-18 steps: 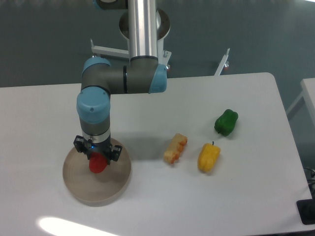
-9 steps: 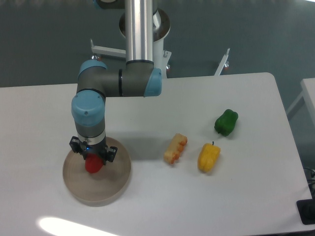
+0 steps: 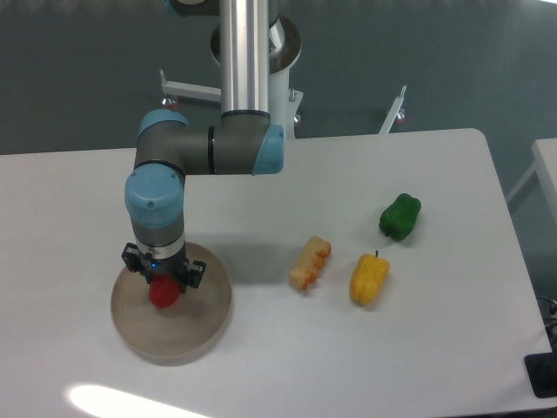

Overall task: Place the red pepper on the plate
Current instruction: 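Hold the pepper on the plate and open the gripper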

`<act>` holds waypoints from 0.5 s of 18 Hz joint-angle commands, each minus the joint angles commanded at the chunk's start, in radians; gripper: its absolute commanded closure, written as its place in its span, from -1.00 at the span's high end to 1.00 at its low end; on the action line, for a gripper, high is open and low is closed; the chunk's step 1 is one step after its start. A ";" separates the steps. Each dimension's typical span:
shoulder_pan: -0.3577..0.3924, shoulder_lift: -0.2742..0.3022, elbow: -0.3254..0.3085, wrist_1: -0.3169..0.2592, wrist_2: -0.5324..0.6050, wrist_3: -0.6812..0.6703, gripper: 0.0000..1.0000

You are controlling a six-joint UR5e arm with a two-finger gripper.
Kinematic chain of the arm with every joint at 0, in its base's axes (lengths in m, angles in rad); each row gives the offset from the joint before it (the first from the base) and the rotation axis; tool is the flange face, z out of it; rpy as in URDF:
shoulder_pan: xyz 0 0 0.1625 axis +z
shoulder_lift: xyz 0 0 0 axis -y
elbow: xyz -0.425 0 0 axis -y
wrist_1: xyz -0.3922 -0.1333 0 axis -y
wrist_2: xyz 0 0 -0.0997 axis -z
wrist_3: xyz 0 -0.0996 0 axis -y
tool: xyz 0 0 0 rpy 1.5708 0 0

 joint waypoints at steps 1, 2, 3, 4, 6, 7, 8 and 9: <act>0.000 0.002 0.000 0.000 -0.002 0.000 0.06; -0.002 0.000 0.000 0.000 0.000 0.000 0.07; -0.005 0.000 0.000 0.000 0.000 0.000 0.07; -0.006 -0.006 0.002 0.002 0.000 0.000 0.07; -0.006 -0.006 0.002 0.002 0.000 0.002 0.15; -0.006 -0.005 0.002 0.002 0.000 0.002 0.17; -0.006 -0.005 0.000 0.002 0.003 0.002 0.25; -0.006 -0.005 0.000 0.002 0.005 0.002 0.35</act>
